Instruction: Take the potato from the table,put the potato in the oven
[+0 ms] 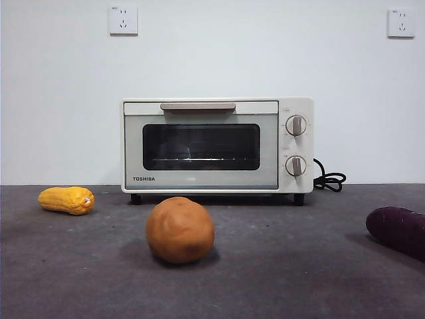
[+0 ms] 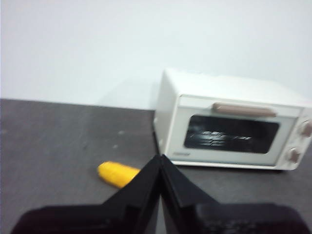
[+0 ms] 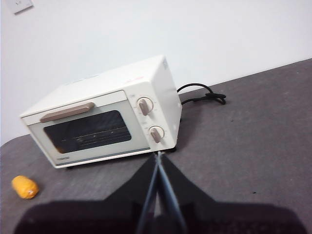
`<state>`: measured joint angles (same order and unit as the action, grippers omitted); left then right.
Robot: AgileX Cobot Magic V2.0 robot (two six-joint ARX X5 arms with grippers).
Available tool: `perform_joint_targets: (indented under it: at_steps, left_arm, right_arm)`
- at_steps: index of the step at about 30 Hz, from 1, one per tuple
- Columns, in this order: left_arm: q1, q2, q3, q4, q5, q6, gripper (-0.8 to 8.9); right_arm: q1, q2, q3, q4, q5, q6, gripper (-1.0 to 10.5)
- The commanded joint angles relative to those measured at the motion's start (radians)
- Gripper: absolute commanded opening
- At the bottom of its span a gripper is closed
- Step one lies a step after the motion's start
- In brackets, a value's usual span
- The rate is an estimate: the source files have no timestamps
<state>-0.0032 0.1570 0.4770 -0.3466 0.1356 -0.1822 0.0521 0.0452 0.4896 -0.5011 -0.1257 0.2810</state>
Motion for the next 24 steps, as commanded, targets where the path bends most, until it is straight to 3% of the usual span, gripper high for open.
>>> perform_joint_targets:
  at_steps: [1, 3, 6, 24]
  left_arm:
    - [-0.003, 0.027, 0.039, -0.003, 0.044, -0.056, -0.06]
    - [-0.003, 0.06, 0.072, -0.011, 0.075, -0.126, -0.06]
    - [-0.003, 0.122, 0.126, -0.048, 0.129, -0.16, -0.06]
    - [-0.005, 0.699, 0.473, -0.161, 0.414, -0.13, -0.05]
  right_arm:
    - [0.0, 0.031, 0.058, -0.032, -0.026, 0.006, -0.1]
    - [0.0, 0.065, 0.104, -0.062, -0.048, 0.004, -0.1]
    - [0.0, 0.128, 0.17, -0.104, -0.081, 0.002, -0.1]
    - [0.0, 0.562, 0.521, -0.326, -0.254, -0.155, -0.1]
